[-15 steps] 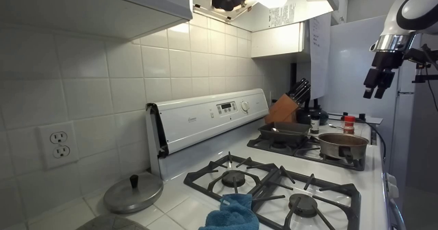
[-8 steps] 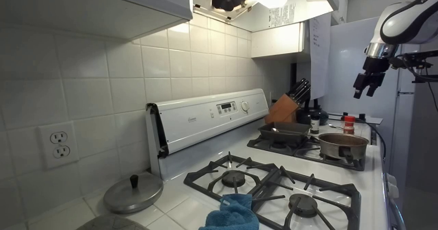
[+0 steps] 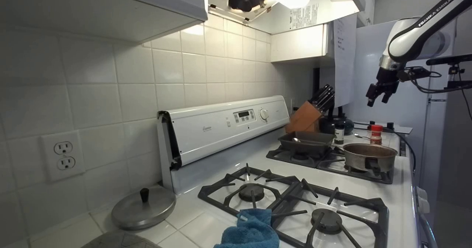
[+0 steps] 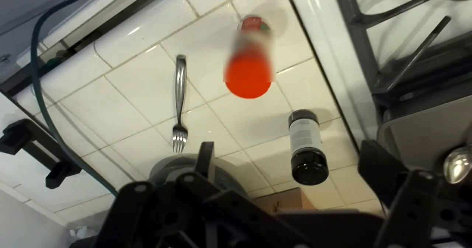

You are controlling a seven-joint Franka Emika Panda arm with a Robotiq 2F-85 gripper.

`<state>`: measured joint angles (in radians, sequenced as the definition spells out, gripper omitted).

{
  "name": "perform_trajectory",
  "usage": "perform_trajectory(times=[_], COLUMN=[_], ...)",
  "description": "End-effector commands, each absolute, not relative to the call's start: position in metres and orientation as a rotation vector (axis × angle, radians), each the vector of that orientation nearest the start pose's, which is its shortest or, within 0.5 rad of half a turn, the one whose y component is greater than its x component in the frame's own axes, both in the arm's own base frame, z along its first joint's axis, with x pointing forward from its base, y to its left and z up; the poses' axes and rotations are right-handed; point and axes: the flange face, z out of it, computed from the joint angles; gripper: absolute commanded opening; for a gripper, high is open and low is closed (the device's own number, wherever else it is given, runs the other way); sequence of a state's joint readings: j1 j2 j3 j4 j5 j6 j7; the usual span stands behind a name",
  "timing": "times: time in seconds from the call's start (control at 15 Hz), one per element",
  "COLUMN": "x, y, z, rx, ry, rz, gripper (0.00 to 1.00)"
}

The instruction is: Pour the contents in the jar into the pot

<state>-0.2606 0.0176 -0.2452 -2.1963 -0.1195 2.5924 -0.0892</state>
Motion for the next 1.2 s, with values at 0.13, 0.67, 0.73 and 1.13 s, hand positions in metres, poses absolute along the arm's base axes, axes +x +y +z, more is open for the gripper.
perform_trajectory(times=[0.13, 0.67, 0.73, 1.13], x=[0.553, 0.549, 0.552, 0.566], y=[-0.292, -0.291, -0.291, -0.285], z=[0.407, 0.405, 0.399, 0.378], rx=[-3.214, -3.237, -3.224, -3.142], ry=[0.642, 0.609, 0.597, 0.467], rz=[-0.658, -0.643, -0.651, -0.762], gripper=[1.0, 1.0, 1.0, 1.0])
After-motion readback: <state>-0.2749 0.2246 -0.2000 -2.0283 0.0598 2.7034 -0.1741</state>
